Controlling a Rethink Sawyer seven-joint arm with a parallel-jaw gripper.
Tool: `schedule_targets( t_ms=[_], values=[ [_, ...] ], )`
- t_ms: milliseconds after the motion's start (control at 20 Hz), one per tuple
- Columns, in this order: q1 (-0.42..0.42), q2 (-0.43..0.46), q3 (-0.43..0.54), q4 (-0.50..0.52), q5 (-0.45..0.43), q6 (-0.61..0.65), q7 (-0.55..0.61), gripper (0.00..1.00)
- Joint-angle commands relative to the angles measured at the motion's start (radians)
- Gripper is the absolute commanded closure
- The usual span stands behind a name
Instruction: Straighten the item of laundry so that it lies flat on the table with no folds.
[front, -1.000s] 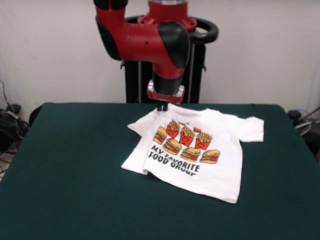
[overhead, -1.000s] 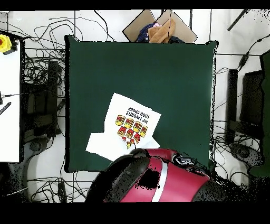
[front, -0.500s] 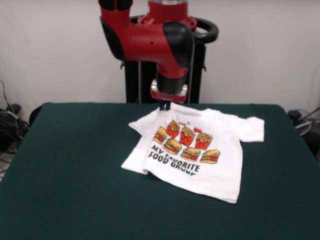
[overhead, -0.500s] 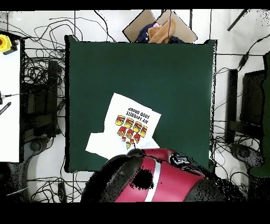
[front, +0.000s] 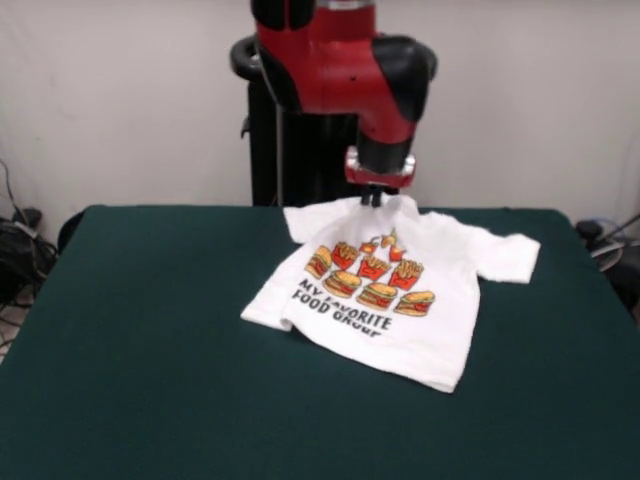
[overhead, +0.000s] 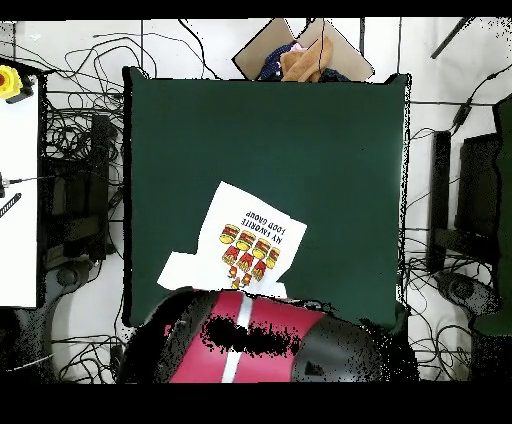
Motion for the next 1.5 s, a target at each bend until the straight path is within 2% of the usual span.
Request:
schedule_targets(
  t_ms=[50, 300, 550, 700, 950, 1150, 1350, 1500],
  values=[
    [0.098, 0.130, 0.092, 0.043, 0.113, -0.072, 0.262, 1.00],
    [0.144, 0.153, -0.014, -0.010, 0.114, -0.100, 0.216, 1.00],
    [0.131, 0.177, -0.078, -0.067, 0.068, -0.132, 0.164, 1.00],
    [0.115, 0.154, -0.099, -0.077, 0.048, -0.116, 0.134, 1.00],
    [0.037, 0.049, -0.052, -0.014, 0.032, -0.090, 0.113, 1.00],
    [-0.035, -0.030, 0.038, 0.025, 0.042, -0.025, 0.090, 1.00],
    [-0.041, -0.122, 0.085, 0.036, 0.082, 0.082, 0.081, 1.00],
    [-0.061, -0.128, 0.116, 0.018, 0.093, 0.080, 0.088, 1.00]
  ],
)
